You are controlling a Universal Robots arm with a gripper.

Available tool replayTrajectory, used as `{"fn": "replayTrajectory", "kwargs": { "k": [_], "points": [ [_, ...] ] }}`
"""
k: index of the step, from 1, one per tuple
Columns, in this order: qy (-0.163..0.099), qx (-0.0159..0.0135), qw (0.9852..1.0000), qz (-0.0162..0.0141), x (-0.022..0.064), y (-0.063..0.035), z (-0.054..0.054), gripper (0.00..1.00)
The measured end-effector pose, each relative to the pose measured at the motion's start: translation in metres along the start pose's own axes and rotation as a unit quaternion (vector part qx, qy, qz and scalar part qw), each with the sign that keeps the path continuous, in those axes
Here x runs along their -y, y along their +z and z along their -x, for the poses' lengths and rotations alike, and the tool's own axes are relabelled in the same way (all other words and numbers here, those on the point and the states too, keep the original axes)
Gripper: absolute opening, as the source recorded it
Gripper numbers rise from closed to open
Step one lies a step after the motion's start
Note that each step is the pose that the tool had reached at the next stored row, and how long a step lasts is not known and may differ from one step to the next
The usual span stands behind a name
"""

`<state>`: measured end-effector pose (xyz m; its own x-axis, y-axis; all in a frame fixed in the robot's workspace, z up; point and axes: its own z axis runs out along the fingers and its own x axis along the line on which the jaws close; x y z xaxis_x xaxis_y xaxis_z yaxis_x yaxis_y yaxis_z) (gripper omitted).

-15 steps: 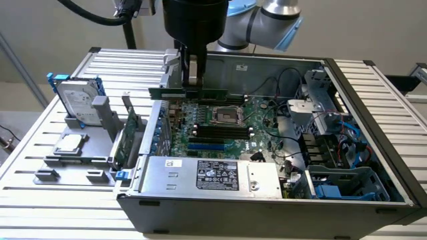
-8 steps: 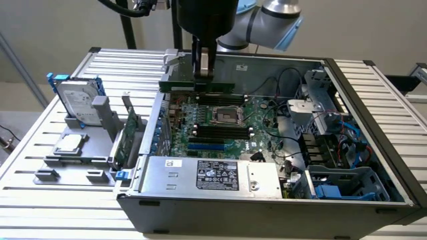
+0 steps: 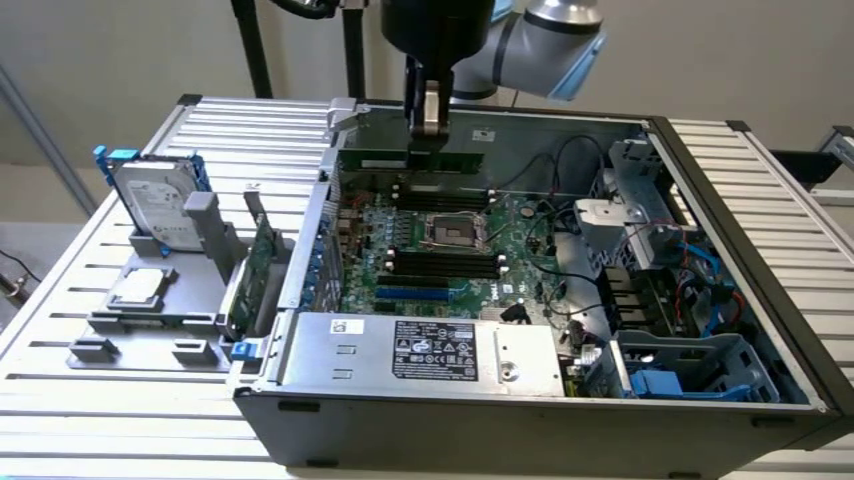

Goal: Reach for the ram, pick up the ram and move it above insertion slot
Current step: 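Pick up the ram and move it above insertion slot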

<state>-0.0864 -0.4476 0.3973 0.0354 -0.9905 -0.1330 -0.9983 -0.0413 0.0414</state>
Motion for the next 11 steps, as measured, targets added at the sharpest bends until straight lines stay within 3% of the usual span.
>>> {"fn": "replayTrajectory", "kwargs": {
  "k": [11],
  "points": [
    [0.01, -0.0016, 0.9999, -0.0012, 0.025, 0.0034, 0.009, 0.13]
  ]
}}
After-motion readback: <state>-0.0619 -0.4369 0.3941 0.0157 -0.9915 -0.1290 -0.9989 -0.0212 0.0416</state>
